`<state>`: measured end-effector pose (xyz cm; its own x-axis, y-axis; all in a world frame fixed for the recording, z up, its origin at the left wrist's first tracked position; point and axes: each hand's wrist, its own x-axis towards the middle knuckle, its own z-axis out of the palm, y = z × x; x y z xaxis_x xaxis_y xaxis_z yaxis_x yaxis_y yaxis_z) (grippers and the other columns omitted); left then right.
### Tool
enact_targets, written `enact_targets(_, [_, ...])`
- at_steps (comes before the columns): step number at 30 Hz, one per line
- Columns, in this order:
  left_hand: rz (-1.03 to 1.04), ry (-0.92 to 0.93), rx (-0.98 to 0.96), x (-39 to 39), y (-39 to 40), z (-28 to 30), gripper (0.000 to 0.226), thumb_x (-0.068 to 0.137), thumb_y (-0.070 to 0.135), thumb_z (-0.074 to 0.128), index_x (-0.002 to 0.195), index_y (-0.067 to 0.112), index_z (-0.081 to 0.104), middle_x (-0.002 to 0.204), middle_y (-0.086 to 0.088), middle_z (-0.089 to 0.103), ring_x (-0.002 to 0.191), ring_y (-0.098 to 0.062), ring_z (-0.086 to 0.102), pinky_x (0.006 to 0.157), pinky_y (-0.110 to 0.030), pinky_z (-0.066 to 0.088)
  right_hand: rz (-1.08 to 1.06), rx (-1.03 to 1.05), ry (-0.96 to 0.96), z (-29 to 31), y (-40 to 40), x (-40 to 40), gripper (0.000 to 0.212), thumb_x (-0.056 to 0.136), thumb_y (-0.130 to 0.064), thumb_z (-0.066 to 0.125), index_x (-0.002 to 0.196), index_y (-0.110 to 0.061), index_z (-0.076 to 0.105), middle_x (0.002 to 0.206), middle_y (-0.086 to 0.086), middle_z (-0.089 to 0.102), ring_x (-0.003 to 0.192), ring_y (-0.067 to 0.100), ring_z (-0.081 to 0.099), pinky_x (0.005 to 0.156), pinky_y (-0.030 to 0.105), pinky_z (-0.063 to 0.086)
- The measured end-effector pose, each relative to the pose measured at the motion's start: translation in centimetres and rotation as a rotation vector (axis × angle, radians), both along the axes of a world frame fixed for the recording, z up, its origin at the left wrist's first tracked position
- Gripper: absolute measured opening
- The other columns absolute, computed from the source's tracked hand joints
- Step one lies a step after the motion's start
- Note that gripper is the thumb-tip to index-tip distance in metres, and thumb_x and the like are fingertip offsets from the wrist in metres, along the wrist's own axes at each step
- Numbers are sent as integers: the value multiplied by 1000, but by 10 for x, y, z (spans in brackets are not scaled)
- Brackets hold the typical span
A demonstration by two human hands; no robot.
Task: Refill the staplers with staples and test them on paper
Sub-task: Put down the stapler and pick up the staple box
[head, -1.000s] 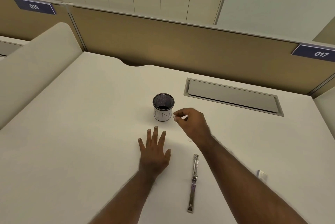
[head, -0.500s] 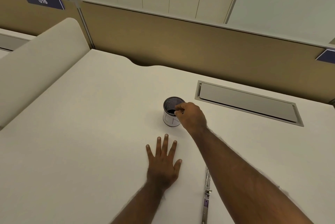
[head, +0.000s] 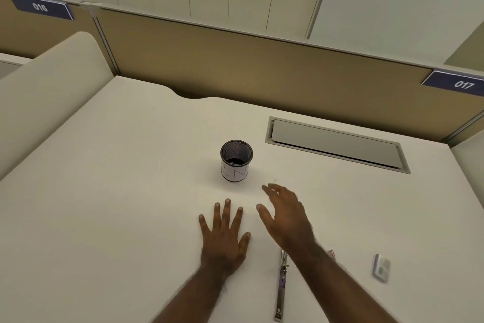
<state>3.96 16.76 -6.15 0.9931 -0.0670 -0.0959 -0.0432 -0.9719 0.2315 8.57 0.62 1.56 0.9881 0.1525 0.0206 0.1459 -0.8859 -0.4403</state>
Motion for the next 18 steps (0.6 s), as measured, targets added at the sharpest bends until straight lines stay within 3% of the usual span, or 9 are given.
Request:
enact_targets(4, [-18,46,29,-17,-9,10,66,95,55,12,145,23,42,155,-12,33,140,-37,34,106,-70,24,20,-128,75,-14,-30,-54,61,93,-61,29,149,-38,22,160,-15,14,148,8,1,116,28,1])
enact_targets(9, [-60,62,45,-44,-23,15,63,91,53,30,145,23,42,155,-11,33,141,-36,33,105,-69,26,-39,-167,101,-14,-66,-106,68,90,-67,13,152,-38,8,160,-17,-4,144,4,-21,121,38,-2])
enact_targets(14, [-89,75,53,-71,-33,21,69,96,55,7,145,24,44,154,-10,36,143,-32,30,106,-66,26,-76,-233,112,-17,-88,-147,70,88,-70,3,149,-40,-9,158,-16,-19,144,7,-25,120,42,-9])
enact_targets(18, [-107,96,64,-77,-44,31,70,97,53,6,140,22,50,150,-11,42,136,-36,43,98,-67,36,-115,-228,138,-23,-102,-166,71,87,-71,2,147,-40,-20,156,-15,-30,144,9,-27,119,44,-9])
